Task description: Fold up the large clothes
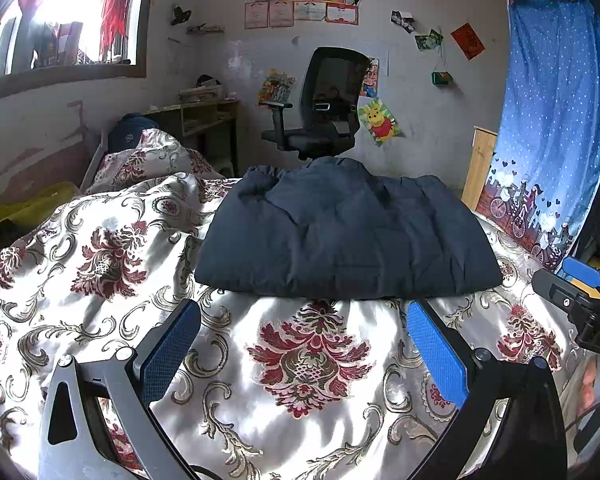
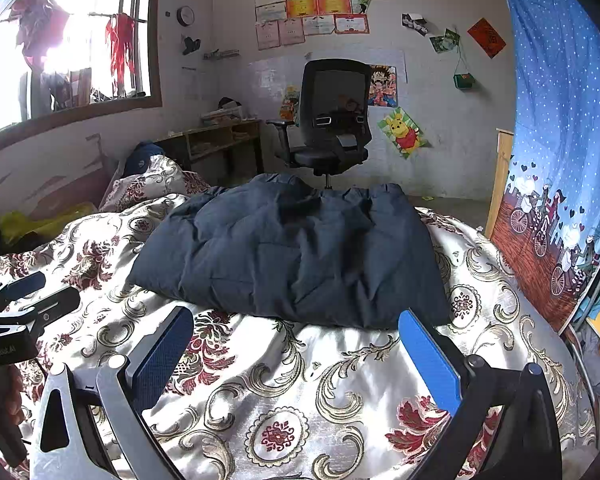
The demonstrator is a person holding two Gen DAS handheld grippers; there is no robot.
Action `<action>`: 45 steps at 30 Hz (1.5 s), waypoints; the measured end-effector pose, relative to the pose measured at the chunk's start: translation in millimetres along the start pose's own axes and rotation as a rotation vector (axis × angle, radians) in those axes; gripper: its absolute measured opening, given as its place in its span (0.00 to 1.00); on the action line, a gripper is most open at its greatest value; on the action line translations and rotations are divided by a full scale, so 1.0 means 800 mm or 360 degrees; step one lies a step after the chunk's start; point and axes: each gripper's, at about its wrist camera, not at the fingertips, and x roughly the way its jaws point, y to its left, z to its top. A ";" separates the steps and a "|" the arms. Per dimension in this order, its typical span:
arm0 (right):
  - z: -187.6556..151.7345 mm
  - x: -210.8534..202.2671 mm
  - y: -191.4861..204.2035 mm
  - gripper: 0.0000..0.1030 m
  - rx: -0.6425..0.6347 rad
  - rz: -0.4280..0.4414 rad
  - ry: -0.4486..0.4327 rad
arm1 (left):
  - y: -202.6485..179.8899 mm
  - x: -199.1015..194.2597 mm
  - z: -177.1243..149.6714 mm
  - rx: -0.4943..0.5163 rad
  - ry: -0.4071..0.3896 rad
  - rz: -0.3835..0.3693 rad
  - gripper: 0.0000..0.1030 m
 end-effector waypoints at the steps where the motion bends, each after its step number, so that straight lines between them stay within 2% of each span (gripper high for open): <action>1: 0.000 0.000 0.000 1.00 0.0000 0.0000 0.0000 | 0.000 0.000 0.000 0.0000 0.0000 -0.0001 0.98; 45: -0.001 0.000 0.001 1.00 0.0004 0.0002 0.0003 | 0.005 -0.003 -0.003 0.0006 -0.0004 -0.0018 0.98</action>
